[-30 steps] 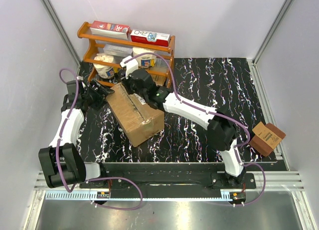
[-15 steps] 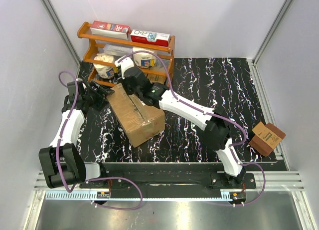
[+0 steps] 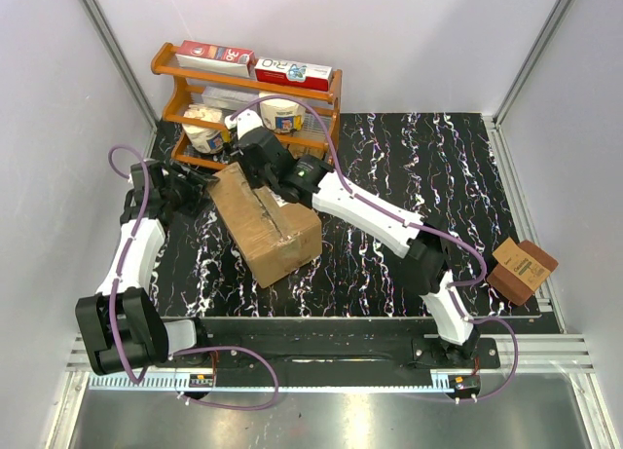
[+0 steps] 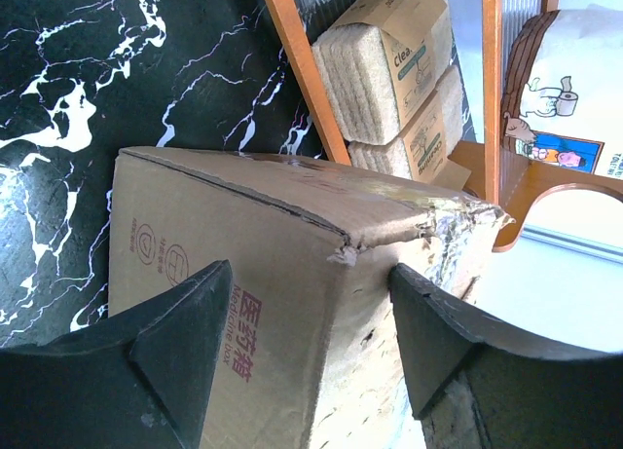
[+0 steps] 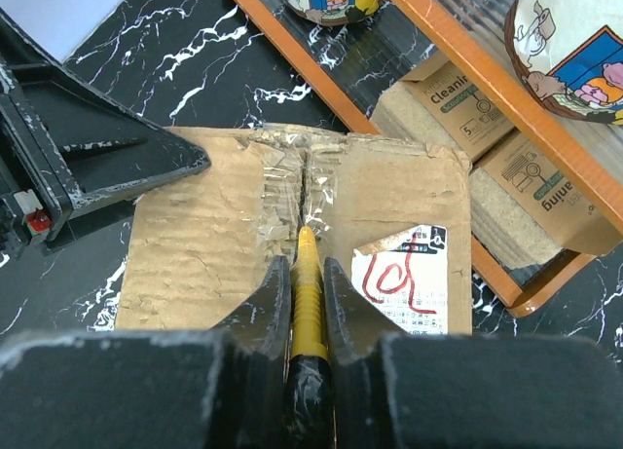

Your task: Unpack the express box

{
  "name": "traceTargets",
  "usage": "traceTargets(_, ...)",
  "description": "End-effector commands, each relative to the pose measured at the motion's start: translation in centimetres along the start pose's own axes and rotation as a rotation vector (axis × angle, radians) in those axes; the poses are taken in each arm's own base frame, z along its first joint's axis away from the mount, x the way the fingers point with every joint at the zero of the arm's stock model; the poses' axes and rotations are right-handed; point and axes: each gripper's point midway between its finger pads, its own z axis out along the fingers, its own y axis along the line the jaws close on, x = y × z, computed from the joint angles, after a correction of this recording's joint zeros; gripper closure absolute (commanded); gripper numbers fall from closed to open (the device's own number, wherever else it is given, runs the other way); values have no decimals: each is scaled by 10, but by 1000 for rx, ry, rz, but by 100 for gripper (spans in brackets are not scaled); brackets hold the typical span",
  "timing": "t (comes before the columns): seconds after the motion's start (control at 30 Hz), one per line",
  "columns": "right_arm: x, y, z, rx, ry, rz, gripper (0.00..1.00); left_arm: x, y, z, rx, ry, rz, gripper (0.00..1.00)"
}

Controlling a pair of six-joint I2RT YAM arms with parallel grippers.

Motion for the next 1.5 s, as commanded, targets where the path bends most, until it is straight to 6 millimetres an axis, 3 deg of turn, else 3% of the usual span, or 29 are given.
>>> traceTargets(0.0,20,-6,-13,41,100,-13,100,-1,32,0,-126,-44,-32,31)
traceTargets(0.33,26,3,-33,29,188,78,100,6,37,1,-127,-45,-73,33)
traceTargets(0.7,42,10,-38,33,265,109,100,19,45,5,-138,-27,-129,37)
traceTargets(1.03,30,14,-67,25,249,130,100,23,53,7,-167,-24,-175,38)
traceTargets(1.47,35,14,-105,-23,281,122,100,20,55,8,-185,-40,-191,38)
